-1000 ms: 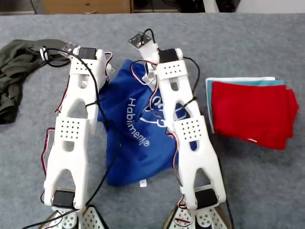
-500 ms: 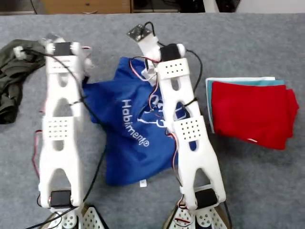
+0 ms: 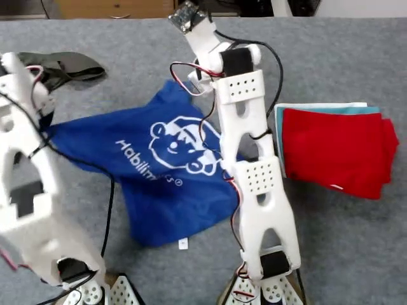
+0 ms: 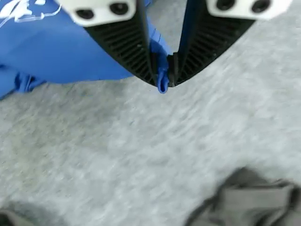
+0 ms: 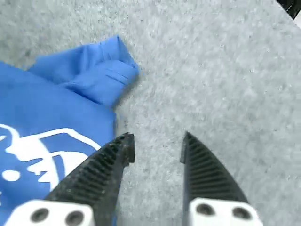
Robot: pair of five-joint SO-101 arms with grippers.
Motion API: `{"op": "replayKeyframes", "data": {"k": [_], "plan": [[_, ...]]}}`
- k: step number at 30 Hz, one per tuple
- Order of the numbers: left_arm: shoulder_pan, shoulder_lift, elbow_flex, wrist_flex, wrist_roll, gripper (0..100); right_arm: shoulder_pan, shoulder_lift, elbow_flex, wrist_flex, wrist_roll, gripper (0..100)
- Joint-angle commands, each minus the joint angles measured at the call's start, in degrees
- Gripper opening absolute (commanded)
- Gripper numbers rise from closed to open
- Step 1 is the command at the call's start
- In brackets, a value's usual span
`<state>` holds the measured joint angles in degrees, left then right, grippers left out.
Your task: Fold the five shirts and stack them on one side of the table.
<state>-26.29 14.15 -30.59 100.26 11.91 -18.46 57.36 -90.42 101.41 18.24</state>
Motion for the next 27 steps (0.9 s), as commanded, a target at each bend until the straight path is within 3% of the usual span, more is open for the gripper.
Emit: {"op": "replayKeyframes", "data": {"k": [1, 9, 19, 27], "plan": [[-4.0, -14.3, 6.5, 0.6, -3.9, 2, 1.0, -8.5, 6.9, 1.1, -0.4, 12.1], [-16.6, -27.1, 17.8, 0.6, -13.3, 2, -1.9, -20.7, 32.0, 0.2, 4.6, 9.7], [-36.7, -28.2, 17.0, 0.4, -20.1, 2, -9.4, -16.0, 38.5, 0.3, 4.7, 9.8], [-38.7, -27.9, 18.3, -0.9, -21.9, 2, -19.0, -10.0, 34.2, -4.1, 1.7, 9.9]]}}
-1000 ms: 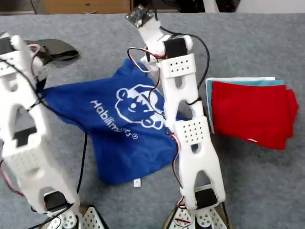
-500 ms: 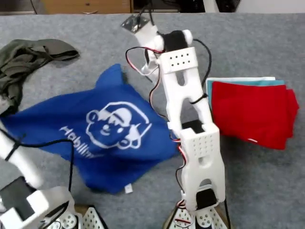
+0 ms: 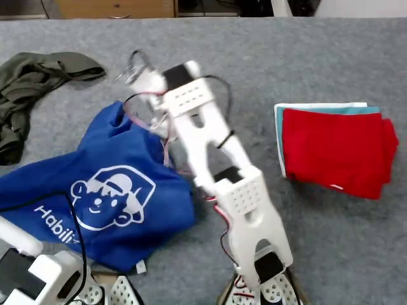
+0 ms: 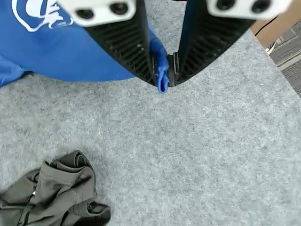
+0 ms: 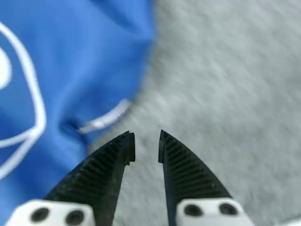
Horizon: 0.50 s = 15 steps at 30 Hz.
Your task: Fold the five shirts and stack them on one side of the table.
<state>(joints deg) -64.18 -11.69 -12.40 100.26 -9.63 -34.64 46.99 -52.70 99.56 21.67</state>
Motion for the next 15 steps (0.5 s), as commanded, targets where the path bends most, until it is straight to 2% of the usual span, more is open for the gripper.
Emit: {"op": "replayKeyframes", "data": {"k": [1, 9, 13, 15], "plan": [[-1.2, -2.1, 0.8, -2.2, 0.0, 2, -3.7, 1.4, -4.3, -2.6, -2.0, 10.0], [-5.5, -2.6, 1.5, -6.9, 1.7, 2, -10.2, 8.5, -10.2, -2.4, -2.9, 26.0], [-6.7, -2.2, 0.2, -6.6, 1.8, 2, -11.7, 11.5, -10.8, -2.5, -2.5, 26.7], [-6.4, -2.2, 0.0, -6.6, 1.7, 2, -12.1, 13.6, -10.9, -2.7, -1.3, 23.2]]}}
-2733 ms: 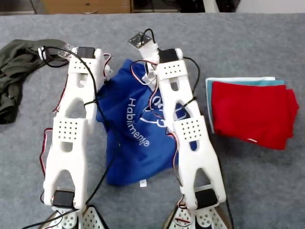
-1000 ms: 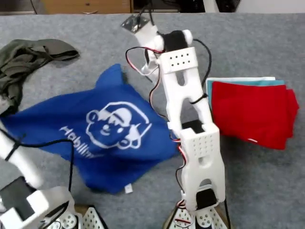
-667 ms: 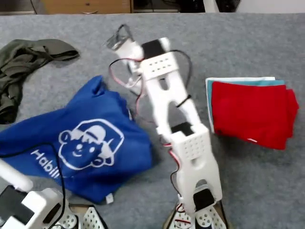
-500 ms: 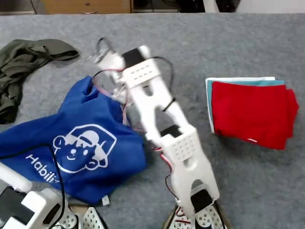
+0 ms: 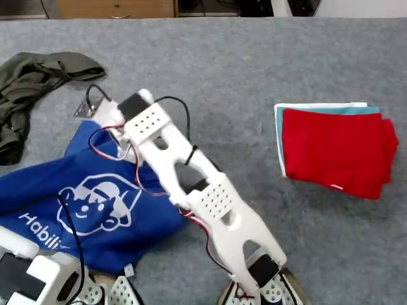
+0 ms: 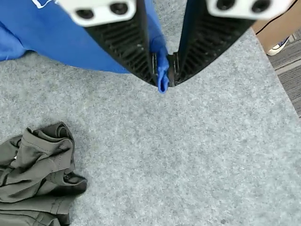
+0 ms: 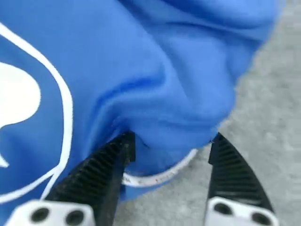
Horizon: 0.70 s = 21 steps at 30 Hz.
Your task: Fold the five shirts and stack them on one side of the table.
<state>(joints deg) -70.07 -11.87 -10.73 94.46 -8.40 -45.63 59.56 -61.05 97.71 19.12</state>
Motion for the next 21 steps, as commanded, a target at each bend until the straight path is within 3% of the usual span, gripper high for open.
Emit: {"op": "replayKeyframes", "data": {"k": [1, 4, 12, 21], "plan": [[-0.3, -2.0, -1.7, -0.8, 0.4, 2, -0.9, 2.2, -2.7, -1.1, 1.2, 18.6], [1.3, -1.9, -1.7, -0.9, 0.4, 2, 1.4, 4.3, -4.2, -0.1, 0.5, 0.0], [12.7, -0.6, 9.3, -4.0, -0.1, 2, 14.5, 2.2, -8.8, 4.8, -0.5, 0.2], [18.6, 3.8, 12.7, -6.0, 0.1, 2, 23.3, -29.1, 18.9, 4.7, 7.2, 0.2]]}}
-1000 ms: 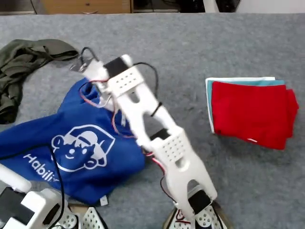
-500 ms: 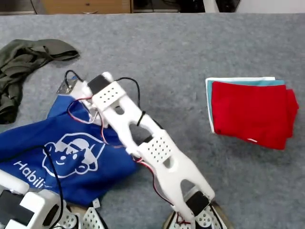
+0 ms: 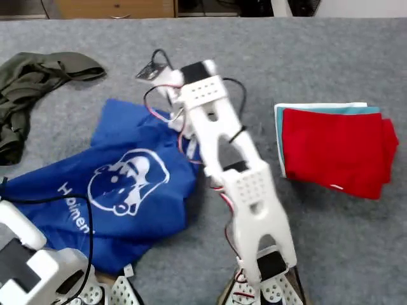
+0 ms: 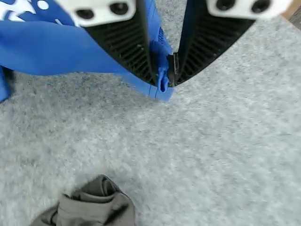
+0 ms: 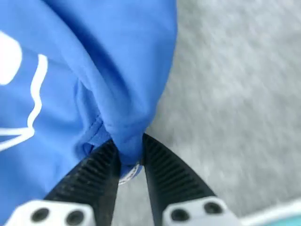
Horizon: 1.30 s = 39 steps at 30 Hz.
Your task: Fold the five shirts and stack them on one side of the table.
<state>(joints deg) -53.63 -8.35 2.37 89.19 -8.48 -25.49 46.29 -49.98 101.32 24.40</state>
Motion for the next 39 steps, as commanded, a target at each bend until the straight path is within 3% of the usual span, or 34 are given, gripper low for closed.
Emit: {"op": "replayKeyframes", "data": {"k": [1, 6, 15, 19, 23, 29, 34, 39], "plan": [[3.4, 0.7, -0.4, -0.7, 0.2, 2, 3.8, -20.6, 10.6, 1.1, 2.5, 0.2], [9.0, 2.0, -0.4, -1.5, 2.4, 2, 4.1, -38.7, 25.3, -0.1, 4.5, 0.2], [12.8, 2.2, -0.2, -3.3, 3.7, 2, 5.5, -39.7, 57.9, -16.1, 6.2, 0.7], [12.7, 2.2, 0.4, -4.3, 0.3, 2, 7.7, -44.1, 61.8, -15.2, 6.4, 11.2], [12.7, 2.2, 2.6, -5.7, -0.7, 2, 9.2, -53.1, 60.7, -15.2, 6.4, 22.2], [13.2, 2.2, 10.4, -14.8, 0.0, 2, 8.0, -53.3, 51.6, -18.6, 4.1, 23.5], [19.0, 1.7, 20.8, -22.8, 3.3, 2, 4.6, -38.3, 41.5, -24.4, -0.8, 23.5], [23.7, 1.7, 28.0, -31.5, 7.0, 2, 1.8, -15.8, 22.2, -26.2, -5.1, 23.5]]}}
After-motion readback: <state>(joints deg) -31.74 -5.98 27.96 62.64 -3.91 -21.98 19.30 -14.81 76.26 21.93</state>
